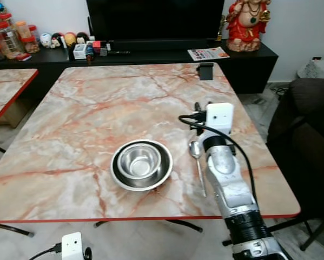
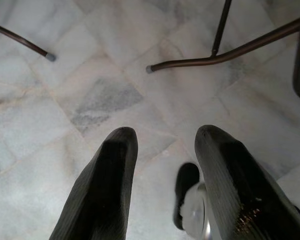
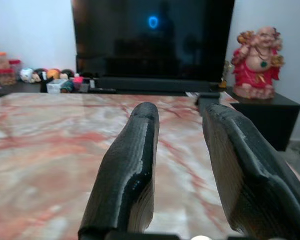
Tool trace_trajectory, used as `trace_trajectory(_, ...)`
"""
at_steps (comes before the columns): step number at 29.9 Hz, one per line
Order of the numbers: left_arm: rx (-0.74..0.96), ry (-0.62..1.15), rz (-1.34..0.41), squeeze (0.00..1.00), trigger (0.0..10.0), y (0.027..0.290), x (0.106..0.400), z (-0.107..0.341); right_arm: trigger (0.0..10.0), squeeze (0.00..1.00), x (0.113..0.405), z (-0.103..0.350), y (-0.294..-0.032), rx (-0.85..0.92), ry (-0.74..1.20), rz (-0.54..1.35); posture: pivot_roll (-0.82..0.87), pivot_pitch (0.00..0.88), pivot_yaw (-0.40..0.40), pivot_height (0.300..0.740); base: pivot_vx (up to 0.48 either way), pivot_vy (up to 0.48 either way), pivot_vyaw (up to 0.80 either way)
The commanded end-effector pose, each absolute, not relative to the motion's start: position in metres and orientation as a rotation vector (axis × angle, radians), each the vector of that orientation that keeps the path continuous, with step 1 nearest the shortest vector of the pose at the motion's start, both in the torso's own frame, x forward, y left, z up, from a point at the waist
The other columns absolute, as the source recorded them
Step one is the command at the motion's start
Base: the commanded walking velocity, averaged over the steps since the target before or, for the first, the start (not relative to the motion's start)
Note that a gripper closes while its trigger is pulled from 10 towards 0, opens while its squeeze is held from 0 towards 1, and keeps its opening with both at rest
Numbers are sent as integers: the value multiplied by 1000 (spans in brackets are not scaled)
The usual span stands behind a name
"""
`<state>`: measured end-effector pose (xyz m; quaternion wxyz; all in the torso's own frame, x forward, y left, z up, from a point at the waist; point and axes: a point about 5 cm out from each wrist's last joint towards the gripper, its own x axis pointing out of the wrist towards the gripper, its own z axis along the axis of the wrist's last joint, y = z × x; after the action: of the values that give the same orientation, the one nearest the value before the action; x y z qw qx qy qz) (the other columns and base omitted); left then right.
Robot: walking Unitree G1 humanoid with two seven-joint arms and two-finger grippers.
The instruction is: Setting the table
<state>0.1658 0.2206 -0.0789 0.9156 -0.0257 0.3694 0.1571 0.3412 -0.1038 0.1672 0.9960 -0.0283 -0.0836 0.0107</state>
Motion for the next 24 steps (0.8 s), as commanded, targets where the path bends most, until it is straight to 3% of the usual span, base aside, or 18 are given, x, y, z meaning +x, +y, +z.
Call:
trace_trajectory(1,-57,769,345,0,10000,226,162,-79,10000,0,343,172,-92,-43,-190,52,-14,0,16,732,0,420,0)
trace_trajectory(24,-54,768,351,0,10000,228,162,-79,10000,0,344,178,-84,-26,-240,85,-10,0,19,732,0,439,0)
